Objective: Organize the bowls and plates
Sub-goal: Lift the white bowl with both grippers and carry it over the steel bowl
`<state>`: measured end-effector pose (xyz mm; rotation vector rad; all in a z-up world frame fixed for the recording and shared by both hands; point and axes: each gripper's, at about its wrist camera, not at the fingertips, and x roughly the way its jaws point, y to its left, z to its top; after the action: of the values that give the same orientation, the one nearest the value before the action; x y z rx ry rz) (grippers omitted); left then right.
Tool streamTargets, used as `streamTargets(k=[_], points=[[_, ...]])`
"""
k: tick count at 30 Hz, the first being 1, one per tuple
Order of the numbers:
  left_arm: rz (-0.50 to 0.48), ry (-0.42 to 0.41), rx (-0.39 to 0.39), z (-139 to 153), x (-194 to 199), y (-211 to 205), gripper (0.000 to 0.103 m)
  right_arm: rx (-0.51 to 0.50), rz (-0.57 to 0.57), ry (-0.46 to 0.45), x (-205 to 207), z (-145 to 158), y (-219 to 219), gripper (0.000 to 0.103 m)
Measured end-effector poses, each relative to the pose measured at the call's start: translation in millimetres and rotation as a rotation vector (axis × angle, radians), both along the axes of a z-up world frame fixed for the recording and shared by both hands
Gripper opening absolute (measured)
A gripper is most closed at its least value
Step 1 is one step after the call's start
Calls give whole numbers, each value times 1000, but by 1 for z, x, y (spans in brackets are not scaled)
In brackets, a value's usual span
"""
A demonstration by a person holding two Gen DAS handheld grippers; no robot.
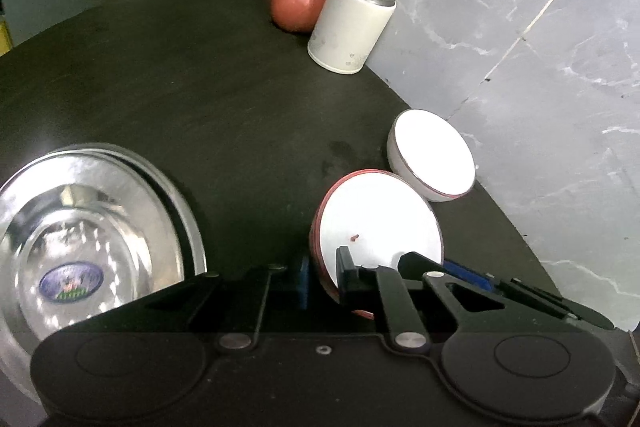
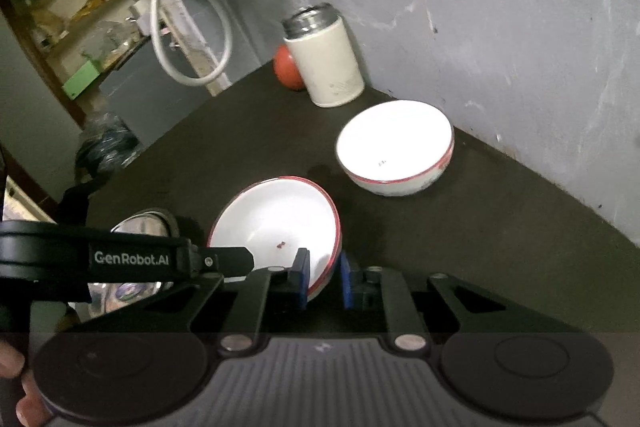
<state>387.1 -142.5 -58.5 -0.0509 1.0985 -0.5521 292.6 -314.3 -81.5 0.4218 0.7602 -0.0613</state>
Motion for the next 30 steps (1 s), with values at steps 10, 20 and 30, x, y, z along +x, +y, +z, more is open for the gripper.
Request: streamTargets(k=[10,20,30], points=[[111,-52,-21,31,-42,25,14,-9,166,-76,-22,31,6,17],[182,-87,-21,47,-92,44,14,-17,335,-94,-53,48,13,17],[207,-91,-10,46,-140,58,14,-33,469,-78,-92,53,26,18]])
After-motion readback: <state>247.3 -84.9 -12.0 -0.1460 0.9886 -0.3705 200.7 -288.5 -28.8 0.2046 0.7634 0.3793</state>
